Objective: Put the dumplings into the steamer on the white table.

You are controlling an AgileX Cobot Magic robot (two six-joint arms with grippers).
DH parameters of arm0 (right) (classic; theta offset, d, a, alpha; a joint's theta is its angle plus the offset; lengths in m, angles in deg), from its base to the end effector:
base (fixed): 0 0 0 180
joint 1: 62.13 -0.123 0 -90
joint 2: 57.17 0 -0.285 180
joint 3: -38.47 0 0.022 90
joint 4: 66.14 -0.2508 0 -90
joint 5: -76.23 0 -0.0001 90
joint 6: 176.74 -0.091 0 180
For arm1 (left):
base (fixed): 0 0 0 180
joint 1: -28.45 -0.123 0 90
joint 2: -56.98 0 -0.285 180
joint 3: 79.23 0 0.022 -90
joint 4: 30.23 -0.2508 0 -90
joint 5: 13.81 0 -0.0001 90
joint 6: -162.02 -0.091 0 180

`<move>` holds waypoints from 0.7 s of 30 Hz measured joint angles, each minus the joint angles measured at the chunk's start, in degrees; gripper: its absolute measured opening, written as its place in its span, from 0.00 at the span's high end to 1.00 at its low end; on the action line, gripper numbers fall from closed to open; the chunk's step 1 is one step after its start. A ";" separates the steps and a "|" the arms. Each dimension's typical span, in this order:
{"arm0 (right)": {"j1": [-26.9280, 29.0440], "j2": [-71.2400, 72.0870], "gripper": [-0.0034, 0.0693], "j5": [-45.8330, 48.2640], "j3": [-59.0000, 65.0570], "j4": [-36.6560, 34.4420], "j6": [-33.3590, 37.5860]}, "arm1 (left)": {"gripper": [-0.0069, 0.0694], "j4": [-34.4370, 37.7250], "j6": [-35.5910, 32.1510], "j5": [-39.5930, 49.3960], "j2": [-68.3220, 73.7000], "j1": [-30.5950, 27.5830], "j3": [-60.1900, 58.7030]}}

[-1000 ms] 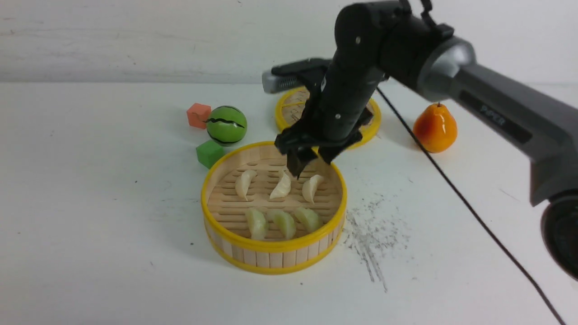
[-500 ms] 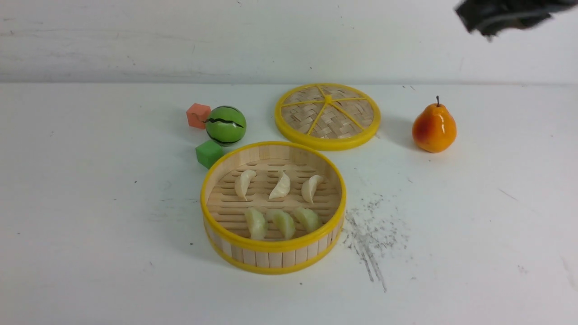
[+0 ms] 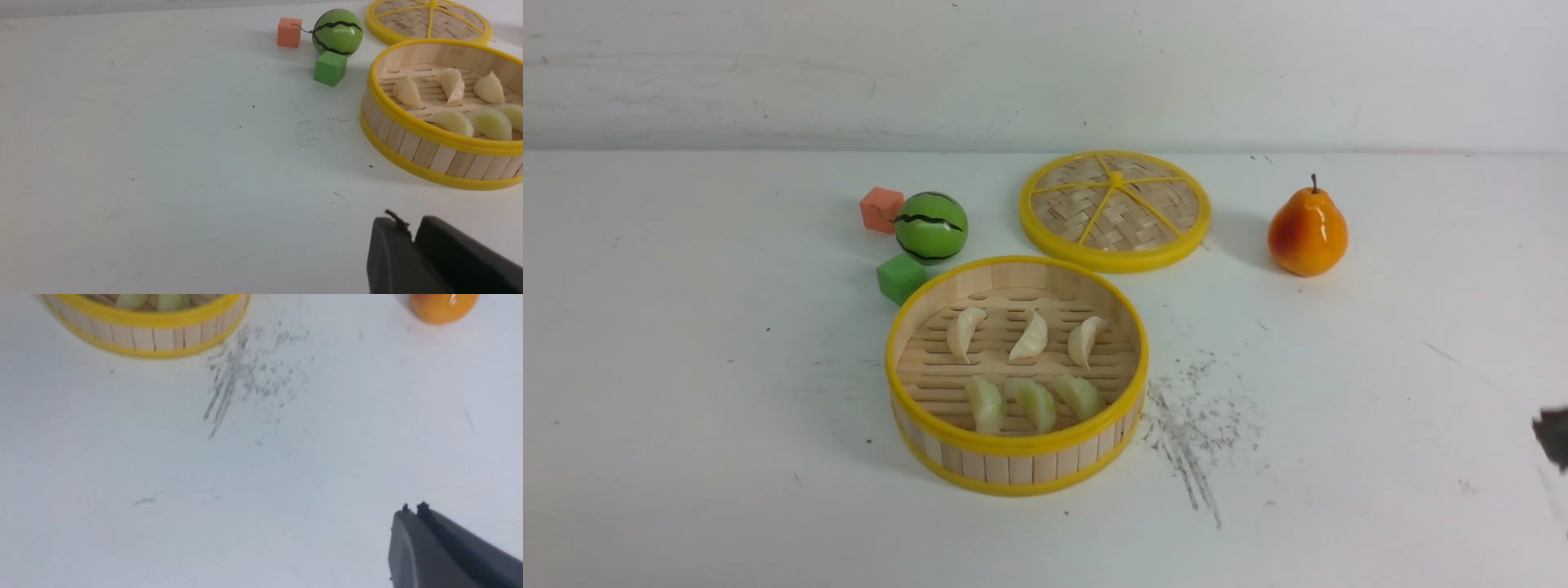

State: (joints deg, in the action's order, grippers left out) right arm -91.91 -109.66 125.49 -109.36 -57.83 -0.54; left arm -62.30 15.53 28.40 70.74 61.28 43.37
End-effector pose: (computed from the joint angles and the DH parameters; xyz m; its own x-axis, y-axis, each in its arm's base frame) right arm 0.1261 0.0606 0.3318 -0.5863 -0.3684 -0.7215 -0.4419 0.8919 -0.0963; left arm 0.0461 0.0089 0.2653 -0.2998 0.0269 -0.9536 0.1797 0.9833 -0.0287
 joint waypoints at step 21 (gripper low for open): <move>0.00 5.90 0.96 -9.36 14.75 -11.11 -7.43 | 0.76 0.00 0.00 0.06 0.00 0.00 0.00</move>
State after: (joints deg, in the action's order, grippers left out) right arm -91.91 -103.76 116.12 -94.60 -68.94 -7.97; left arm -62.30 15.53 28.47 70.74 61.28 43.37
